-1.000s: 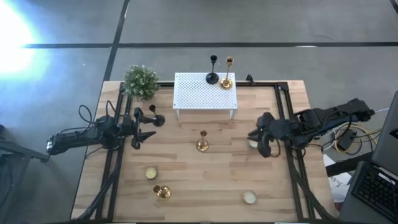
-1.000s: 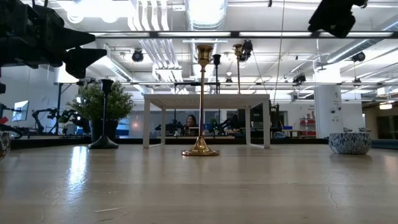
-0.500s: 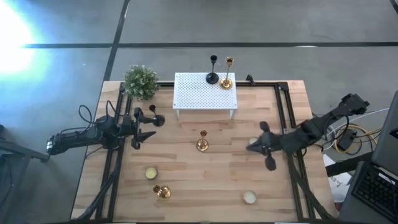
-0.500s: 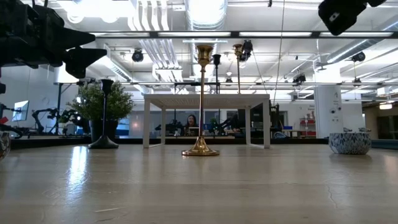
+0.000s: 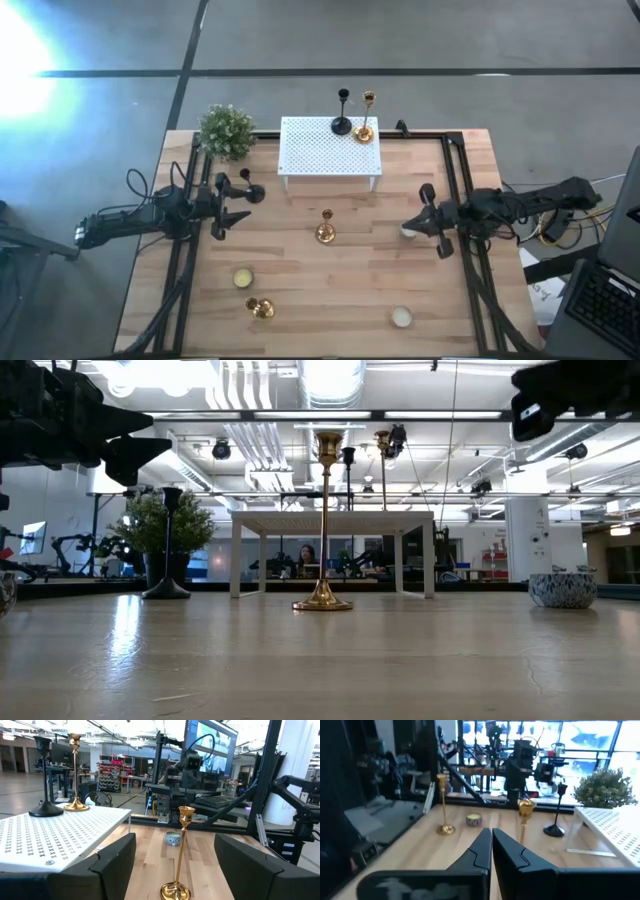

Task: Pick & Place candle stick holders
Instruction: Put the black candle holder on the shelf

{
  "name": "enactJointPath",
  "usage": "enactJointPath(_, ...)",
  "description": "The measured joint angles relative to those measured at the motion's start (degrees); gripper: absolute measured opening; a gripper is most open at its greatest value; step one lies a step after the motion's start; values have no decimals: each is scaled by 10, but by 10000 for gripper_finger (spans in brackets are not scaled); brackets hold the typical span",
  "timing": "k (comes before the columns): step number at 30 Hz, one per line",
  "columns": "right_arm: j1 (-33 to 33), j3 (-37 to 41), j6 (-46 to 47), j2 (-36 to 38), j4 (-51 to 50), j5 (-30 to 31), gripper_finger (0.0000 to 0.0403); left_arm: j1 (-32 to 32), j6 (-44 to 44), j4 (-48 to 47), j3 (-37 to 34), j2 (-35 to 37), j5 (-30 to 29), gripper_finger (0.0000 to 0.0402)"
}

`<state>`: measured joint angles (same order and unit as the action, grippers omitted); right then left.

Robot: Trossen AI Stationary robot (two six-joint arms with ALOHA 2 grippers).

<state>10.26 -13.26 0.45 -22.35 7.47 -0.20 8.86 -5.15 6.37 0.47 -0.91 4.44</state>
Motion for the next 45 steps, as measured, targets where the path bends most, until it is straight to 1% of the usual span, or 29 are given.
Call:
enactJointPath(6, -47, 47, -23, 46, -15, 0, 8, 0, 0, 0, 0, 0, 0, 275)
enactJointPath(10, -74, 75, -30, 95, -24, 2, 8, 0, 0, 0, 0, 0, 0, 275)
enactJointPath(12, -88, 85, -17, 124, -43, 6, 8, 0, 0, 0, 0, 0, 0, 275)
enactJointPath(14, -97, 96, -11, 152, -59, 17, 8, 0, 0, 0, 0, 0, 0, 275)
enactJointPath(16, -103, 108, -20, 181, -67, 29, 8, 0, 14, -20, 1, 0, 0, 275)
enactJointPath(20, -109, 115, -51, 223, -84, 86, 8, 0, 13, -43, 1, -4, 0, 275)
enactJointPath(23, -109, 108, -82, 223, -86, 114, 8, 0, 5, -49, 1, -5, -1, 275)
enactJointPath(27, -109, 105, -163, 214, -86, 180, 8, 0, 3, -49, 1, -6, -1, 275)
enactJointPath(29, -109, 105, -193, 214, -88, 199, 8, 0, 2, -49, 1, -7, -1, 275)
enactJointPath(36, -109, 106, -202, 215, -90, 199, 8, 0, 2, -45, 1, -9, -8, 275)
enactJointPath(38, -109, 106, -201, 215, -90, 199, 8, 0, 0, -18, 1, -9, -20, 275)
enactJointPath(41, -109, 106, -201, 215, -90, 199, 8, 0, -21, 11, 2, -9, -24, 275)
enactJointPath(45, -109, 106, -200, 215, -90, 199, 8, 0, -34, 40, 2, -10, -77, 275)
